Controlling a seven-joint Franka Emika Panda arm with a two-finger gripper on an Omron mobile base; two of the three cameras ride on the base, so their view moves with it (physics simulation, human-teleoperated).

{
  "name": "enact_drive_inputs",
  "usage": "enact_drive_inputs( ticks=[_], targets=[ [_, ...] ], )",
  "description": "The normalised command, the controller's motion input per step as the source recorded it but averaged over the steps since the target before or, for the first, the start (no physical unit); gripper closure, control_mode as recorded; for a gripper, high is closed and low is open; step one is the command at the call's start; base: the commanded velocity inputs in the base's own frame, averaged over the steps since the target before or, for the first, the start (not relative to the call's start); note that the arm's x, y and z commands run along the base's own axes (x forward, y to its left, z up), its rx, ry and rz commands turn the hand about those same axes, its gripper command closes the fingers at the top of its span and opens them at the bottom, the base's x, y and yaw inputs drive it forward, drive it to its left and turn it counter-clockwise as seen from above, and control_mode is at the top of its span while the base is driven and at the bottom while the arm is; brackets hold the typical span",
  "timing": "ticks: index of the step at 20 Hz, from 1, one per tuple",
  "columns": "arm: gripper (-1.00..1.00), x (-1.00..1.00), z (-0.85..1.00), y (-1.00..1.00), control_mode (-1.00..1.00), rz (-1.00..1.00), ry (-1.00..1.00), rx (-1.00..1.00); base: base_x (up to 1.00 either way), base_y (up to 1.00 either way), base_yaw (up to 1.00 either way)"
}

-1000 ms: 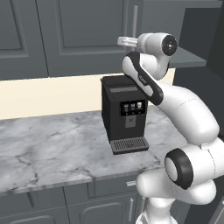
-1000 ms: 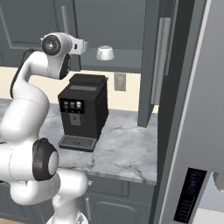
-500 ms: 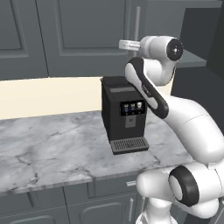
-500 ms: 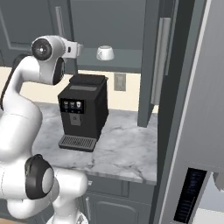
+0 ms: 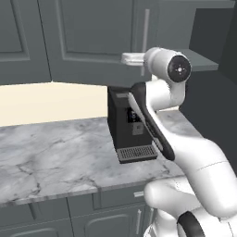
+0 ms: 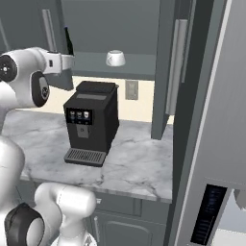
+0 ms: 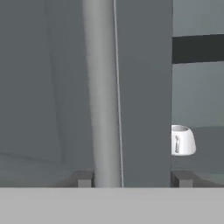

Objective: Open the cabinet directly in front. Then move the beer and the mug to the dining counter with the candle on it.

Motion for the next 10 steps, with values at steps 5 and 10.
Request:
enact_drive_inputs(
  ticks=[5, 10],
  targets=[
    [1.0, -1.0, 0.15, 1.0, -1.0, -0.15, -0.13, -0.19, 0.0, 0.0, 0.0],
    [1.0, -1.0, 0.12, 1.0, -1.0, -0.14, -0.05, -0.22, 0.0, 0.0, 0.0]
  ],
)
